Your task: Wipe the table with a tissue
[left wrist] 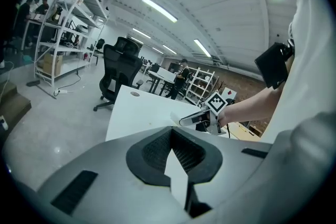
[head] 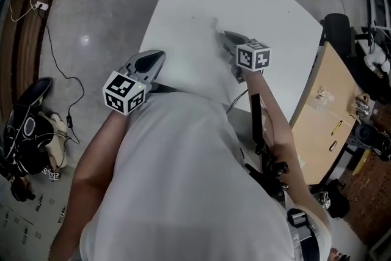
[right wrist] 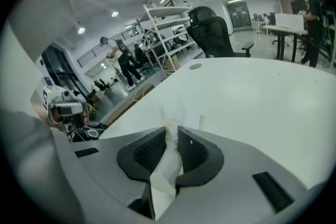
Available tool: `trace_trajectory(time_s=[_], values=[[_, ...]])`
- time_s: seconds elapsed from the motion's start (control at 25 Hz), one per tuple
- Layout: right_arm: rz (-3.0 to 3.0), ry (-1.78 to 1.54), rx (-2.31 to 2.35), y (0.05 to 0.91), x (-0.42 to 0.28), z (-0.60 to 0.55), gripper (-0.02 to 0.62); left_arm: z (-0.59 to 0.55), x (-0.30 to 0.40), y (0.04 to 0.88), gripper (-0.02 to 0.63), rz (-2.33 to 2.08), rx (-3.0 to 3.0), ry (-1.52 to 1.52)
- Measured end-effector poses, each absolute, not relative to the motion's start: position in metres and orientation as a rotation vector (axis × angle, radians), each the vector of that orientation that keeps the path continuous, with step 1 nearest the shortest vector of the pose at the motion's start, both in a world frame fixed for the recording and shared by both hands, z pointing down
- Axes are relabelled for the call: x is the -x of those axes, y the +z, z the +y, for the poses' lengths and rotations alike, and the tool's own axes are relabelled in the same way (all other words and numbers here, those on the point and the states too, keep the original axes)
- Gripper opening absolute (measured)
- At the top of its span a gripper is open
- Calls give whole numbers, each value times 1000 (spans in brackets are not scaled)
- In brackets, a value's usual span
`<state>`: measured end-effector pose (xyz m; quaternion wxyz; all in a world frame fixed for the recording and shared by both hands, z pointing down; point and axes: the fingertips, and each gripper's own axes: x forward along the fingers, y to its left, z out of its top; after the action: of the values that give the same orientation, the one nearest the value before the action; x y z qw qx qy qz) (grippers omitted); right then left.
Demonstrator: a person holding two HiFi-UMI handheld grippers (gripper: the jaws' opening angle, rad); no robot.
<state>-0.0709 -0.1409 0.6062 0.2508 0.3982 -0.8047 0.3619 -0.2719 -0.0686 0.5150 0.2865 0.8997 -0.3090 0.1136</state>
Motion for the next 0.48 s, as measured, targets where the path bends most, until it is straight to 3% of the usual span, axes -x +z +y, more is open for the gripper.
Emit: trace_trajectory(time_s=[0.12,0.48], values=[[-2237,1059,-1033,606,93,-150,71,-69,283,516,6,-863,-2382,304],[-2171,858,-1003,614,115,-208,71,-65,295,522,6,-922,-2332,293]])
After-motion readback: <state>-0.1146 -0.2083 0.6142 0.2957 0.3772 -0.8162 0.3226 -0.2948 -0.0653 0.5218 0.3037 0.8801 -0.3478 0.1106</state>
